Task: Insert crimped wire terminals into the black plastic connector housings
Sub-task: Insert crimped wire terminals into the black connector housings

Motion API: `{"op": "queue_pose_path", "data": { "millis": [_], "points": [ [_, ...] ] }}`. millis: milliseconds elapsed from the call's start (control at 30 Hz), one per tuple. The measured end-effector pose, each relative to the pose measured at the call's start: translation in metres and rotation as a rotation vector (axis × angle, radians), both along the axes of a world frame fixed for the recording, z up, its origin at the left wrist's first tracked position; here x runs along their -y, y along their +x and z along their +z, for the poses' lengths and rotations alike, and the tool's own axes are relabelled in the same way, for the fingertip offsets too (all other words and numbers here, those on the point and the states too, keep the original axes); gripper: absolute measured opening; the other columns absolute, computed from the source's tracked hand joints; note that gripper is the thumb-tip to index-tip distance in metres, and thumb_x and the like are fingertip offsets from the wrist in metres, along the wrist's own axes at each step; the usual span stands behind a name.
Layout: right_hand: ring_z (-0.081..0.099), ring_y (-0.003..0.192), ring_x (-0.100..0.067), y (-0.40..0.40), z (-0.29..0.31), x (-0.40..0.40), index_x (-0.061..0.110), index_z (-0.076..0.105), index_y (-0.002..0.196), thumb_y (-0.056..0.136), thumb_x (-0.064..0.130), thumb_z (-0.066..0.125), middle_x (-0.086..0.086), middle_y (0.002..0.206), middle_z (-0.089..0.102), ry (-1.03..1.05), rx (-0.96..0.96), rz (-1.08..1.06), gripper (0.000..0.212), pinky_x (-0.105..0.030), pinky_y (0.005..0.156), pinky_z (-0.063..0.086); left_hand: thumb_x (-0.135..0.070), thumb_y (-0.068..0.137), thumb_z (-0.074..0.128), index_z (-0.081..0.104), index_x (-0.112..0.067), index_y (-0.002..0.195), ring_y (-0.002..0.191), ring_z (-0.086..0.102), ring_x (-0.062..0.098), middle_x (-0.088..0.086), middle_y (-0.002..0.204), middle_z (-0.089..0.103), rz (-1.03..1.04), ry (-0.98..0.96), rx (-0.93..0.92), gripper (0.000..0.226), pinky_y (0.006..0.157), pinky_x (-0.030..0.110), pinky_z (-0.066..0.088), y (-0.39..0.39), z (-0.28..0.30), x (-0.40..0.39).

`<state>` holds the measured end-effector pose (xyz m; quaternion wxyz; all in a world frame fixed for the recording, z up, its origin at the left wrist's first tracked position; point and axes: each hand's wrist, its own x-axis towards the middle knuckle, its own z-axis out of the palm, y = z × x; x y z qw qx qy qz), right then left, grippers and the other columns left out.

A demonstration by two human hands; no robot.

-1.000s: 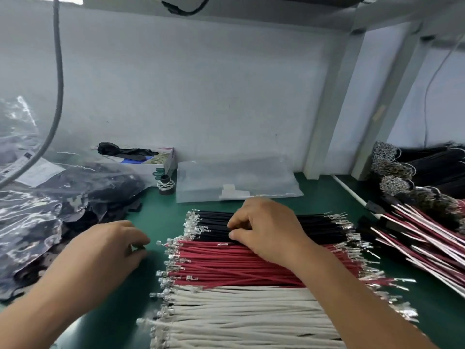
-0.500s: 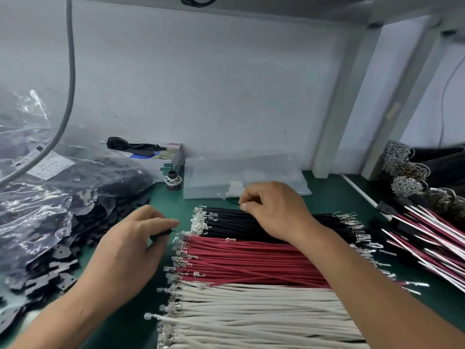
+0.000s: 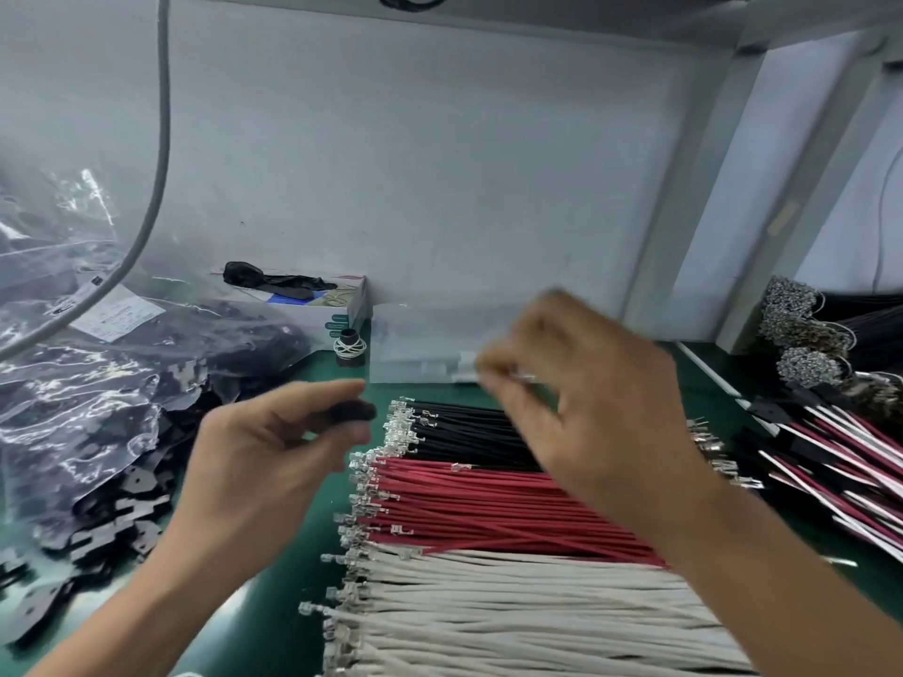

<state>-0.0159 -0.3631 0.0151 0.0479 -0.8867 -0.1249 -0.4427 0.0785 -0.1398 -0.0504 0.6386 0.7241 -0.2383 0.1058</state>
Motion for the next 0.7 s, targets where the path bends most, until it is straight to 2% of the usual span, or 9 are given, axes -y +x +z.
{"op": "queue_pose_path", "data": {
  "millis": [67, 167, 267, 500, 633, 700],
  "points": [
    [0.05, 0.068, -0.003, -0.015, -0.027, -0.005, 0.023, 0.073, 0.088, 0.093, 0.026, 0.069, 0.012, 0.085, 0.056, 0.043, -0.063, 0.028, 0.007, -0.012, 0.061, 0.037, -0.009, 0.064, 0.084, 0.084, -0.022, 0.095, 0.066, 0.076, 0.024, 0.007, 0.084, 0.081, -0.154, -0.12, -0.137, 0.034, 0.054, 0.026, 0.06, -0.014, 0.002, 0.008],
    [0.049, 0.069, 0.002, -0.024, -0.049, -0.002, 0.025, 0.074, 0.089, 0.093, 0.028, 0.068, 0.015, 0.086, 0.056, 0.184, -0.115, 0.048, 0.008, -0.012, 0.061, 0.04, -0.01, 0.059, 0.084, 0.084, -0.026, 0.092, 0.064, 0.073, 0.017, 0.009, 0.084, 0.08, -0.228, -0.103, -0.215, 0.036, 0.053, 0.022, 0.057, -0.023, 0.001, 0.017],
    [0.05, 0.07, 0.002, -0.026, -0.053, 0.002, 0.027, 0.072, 0.089, 0.094, 0.03, 0.065, 0.017, 0.086, 0.055, 0.236, -0.162, 0.033, 0.009, -0.012, 0.062, 0.039, -0.008, 0.06, 0.084, 0.085, -0.021, 0.086, 0.065, 0.071, 0.016, 0.01, 0.084, 0.08, -0.265, -0.063, -0.226, 0.029, 0.056, 0.02, 0.057, -0.027, 0.002, 0.02],
    [0.056, 0.074, 0.0, -0.028, -0.052, 0.001, 0.029, 0.07, 0.089, 0.096, 0.036, 0.059, 0.018, 0.088, 0.057, 0.274, -0.251, 0.053, 0.014, -0.02, 0.062, 0.048, -0.008, 0.058, 0.084, 0.084, -0.015, 0.082, 0.064, 0.072, 0.023, 0.016, 0.079, 0.078, -0.284, -0.061, -0.276, 0.025, 0.059, 0.026, 0.062, -0.034, 0.005, 0.021],
    [0.051, 0.07, 0.001, -0.027, -0.05, 0.0, 0.029, 0.07, 0.086, 0.094, 0.035, 0.061, 0.018, 0.085, 0.056, 0.266, -0.303, 0.064, 0.013, -0.017, 0.062, 0.042, -0.005, 0.06, 0.085, 0.084, -0.014, 0.082, 0.063, 0.07, 0.021, 0.017, 0.079, 0.078, -0.299, -0.048, -0.265, 0.024, 0.062, 0.025, 0.061, -0.034, 0.005, 0.021],
    [0.055, 0.073, -0.003, -0.028, -0.049, 0.001, 0.03, 0.07, 0.085, 0.093, 0.035, 0.061, 0.019, 0.084, 0.055, 0.317, -0.357, 0.106, 0.013, -0.02, 0.064, 0.043, -0.006, 0.06, 0.085, 0.084, -0.013, 0.083, 0.063, 0.069, 0.022, 0.018, 0.078, 0.077, -0.314, -0.035, -0.268, 0.024, 0.064, 0.027, 0.062, -0.034, 0.005, 0.02]
  ]
}}
